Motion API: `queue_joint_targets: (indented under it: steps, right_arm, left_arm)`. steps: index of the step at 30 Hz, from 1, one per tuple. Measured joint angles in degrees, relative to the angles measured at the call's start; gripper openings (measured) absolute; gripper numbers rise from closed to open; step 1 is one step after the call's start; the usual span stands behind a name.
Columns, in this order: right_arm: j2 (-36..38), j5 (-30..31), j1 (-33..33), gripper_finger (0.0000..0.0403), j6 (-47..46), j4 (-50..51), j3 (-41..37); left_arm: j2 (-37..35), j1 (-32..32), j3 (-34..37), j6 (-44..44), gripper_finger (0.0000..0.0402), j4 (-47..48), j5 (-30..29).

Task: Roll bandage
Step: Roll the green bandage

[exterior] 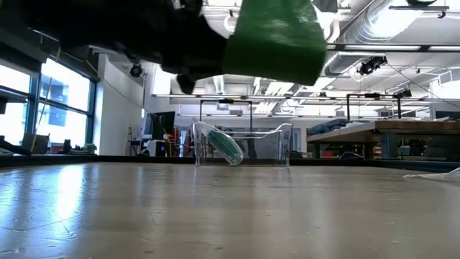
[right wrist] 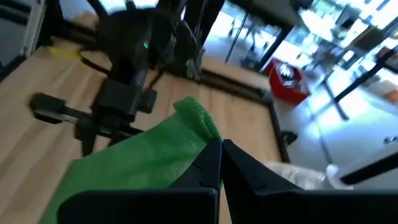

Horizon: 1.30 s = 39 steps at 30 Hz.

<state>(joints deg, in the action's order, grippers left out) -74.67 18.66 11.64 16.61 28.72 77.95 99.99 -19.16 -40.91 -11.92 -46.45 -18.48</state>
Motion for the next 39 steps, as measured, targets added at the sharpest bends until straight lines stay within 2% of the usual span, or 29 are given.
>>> queue_joint_targets:
  steps: [5,9,13,15,21,26,30,32,34,39]
  right_arm:
    - [-4.27,-0.94,-2.8,0.0,-1.83,4.66,0.0]
    - [-8.11,-1.84,-4.51,0.0,-4.39,10.87,0.0]
    - [-10.73,-2.56,-4.29,0.0,-6.31,13.04,-2.26]
    - [-10.85,-2.62,-3.75,0.0,-7.09,10.64,-6.1]
    - [-10.87,-5.74,-3.77,0.0005,-11.6,-7.46,-19.52]
    - [-10.89,-11.88,-3.69,0.0047,-16.64,-15.21,-24.48]
    - [-10.44,-13.38,-3.25,0.0107,-17.72,-10.12,-23.23]
    - [-9.22,-12.21,-2.49,0.0131,-18.62,-6.39,-21.47]
    - [-7.37,-7.86,-0.96,0.0145,-20.56,-3.86,-20.27]
    - [-0.79,3.55,6.85,0.0149,-19.96,-2.78,-19.89]
  left_arm:
    - [4.47,-0.05,-5.14,1.55,0.0012,0.12,3.19]
    - [5.12,-1.6,-7.23,4.95,0.0012,-0.09,5.91]
    - [3.83,-4.26,-7.47,9.28,0.0012,-0.19,-0.37]
    - [3.21,-5.52,-7.47,10.75,0.0012,-0.11,-2.89]
    - [3.17,-7.27,-7.49,11.56,0.0012,-2.82,-3.13]
    - [3.17,-7.58,-7.49,11.56,0.0012,-4.52,-3.1]
    - [3.18,-7.58,-7.47,11.59,0.0012,-5.84,-3.09]
    - [3.16,-7.82,-7.47,12.1,0.0012,-7.68,-3.12]
    - [3.16,-8.22,-7.47,13.15,0.0012,-9.02,-3.19]
    - [3.12,-9.55,-7.45,16.03,0.0012,-13.38,-3.56]
